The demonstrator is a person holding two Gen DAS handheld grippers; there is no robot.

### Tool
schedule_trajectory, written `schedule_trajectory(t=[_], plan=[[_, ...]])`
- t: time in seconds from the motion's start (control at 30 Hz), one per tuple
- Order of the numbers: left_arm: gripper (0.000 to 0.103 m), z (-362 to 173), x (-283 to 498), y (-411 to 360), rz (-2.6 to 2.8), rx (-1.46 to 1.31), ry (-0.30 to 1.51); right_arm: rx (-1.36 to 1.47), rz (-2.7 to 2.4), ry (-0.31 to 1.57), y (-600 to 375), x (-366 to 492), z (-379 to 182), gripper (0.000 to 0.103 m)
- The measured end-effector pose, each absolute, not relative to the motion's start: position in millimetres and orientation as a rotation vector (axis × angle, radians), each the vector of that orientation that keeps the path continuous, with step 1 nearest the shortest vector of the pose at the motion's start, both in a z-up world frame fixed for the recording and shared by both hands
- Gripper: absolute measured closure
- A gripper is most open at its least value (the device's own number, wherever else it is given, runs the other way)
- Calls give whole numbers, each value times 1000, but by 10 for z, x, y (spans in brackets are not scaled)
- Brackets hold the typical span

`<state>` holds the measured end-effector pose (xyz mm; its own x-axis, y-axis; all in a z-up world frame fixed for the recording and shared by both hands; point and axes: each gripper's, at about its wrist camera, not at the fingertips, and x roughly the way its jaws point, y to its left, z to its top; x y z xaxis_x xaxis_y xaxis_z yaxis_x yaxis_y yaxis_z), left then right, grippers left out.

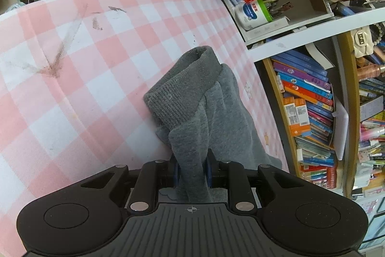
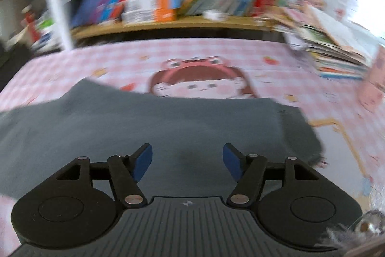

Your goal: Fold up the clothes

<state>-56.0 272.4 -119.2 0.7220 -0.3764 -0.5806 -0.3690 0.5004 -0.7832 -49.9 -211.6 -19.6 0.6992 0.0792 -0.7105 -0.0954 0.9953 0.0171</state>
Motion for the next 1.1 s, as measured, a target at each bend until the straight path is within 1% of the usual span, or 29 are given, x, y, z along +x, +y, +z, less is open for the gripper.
schedule_trajectory(t=[0.47,0.53,0.63,0.73,0.87,1.1], plan=[[82,-1257,-593,2770,-38,-1113,780,-261,439,808,-796,-262,-241,36],[82,-1264,-597,2778,-43,-1113,778,-295,475,802,-610,-279,-261,34],[82,-1267,-603,2783,-52,-1108,778,-355,510,803,-417,-347,-330,32],[82,-1266,-600,2792,-62,-1099,779,-392,507,847,-326,-419,-455,32],[82,-1282,-576,2808,-70,-1120,783,-374,477,861,-339,-439,-516,32],[83,-1290,-517,2791,-55,-1146,789,-464,451,800,-238,-565,-553,33]])
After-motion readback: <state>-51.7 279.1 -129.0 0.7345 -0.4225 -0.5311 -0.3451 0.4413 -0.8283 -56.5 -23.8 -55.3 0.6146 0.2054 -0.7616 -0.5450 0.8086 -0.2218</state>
